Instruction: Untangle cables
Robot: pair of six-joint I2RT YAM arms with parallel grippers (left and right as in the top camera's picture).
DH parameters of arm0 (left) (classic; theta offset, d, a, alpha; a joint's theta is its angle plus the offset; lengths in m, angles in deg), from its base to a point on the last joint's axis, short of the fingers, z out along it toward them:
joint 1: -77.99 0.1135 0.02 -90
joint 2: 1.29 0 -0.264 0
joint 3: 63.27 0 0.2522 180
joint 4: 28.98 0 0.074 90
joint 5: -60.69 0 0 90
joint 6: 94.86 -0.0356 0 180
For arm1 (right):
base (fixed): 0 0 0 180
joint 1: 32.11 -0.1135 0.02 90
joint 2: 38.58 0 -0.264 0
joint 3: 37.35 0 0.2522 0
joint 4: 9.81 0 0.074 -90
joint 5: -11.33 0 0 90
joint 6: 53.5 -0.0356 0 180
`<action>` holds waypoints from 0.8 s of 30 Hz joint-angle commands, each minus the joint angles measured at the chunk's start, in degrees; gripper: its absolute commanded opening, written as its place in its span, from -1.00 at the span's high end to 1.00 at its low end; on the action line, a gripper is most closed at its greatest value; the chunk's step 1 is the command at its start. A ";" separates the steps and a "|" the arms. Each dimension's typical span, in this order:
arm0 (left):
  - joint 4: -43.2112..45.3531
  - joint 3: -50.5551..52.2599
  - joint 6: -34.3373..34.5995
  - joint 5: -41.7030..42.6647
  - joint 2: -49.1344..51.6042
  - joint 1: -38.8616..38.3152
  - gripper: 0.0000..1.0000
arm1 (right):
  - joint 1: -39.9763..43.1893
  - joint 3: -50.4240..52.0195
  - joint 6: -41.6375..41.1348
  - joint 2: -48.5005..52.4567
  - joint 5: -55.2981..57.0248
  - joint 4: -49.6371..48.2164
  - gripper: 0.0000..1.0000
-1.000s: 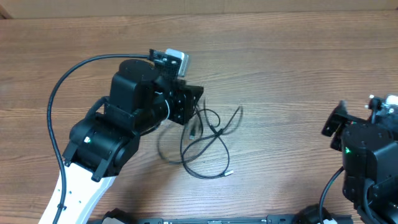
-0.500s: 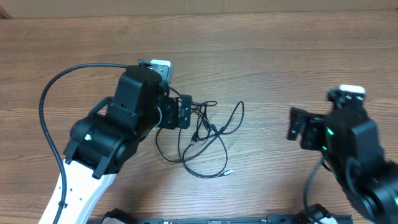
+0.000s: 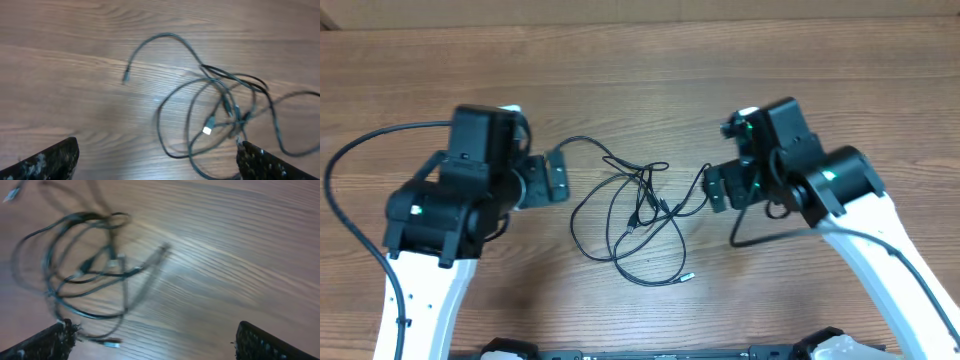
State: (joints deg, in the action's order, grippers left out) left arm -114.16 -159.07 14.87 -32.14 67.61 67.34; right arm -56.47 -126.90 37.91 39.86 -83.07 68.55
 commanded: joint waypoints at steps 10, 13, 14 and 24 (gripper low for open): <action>-0.39 -0.61 -0.90 -0.76 0.26 3.78 -0.99 | -3.74 -0.63 16.00 8.11 -25.70 -7.28 -1.00; -0.39 -0.61 -0.90 -0.76 0.26 3.78 -0.99 | -5.07 -0.37 16.02 11.41 -25.73 -7.30 -1.00; -0.39 -0.61 -0.90 -0.76 0.26 3.78 -0.99 | -5.57 -0.35 16.00 12.52 -25.70 -7.19 -0.98; -0.39 -0.61 -0.90 -0.76 0.26 3.78 -0.99 | -7.76 -0.35 15.52 20.24 -20.00 -1.20 0.92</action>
State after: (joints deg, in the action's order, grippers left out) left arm -114.55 -159.07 14.50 -32.38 67.63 70.92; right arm -64.42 -126.90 53.60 59.66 -105.59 66.23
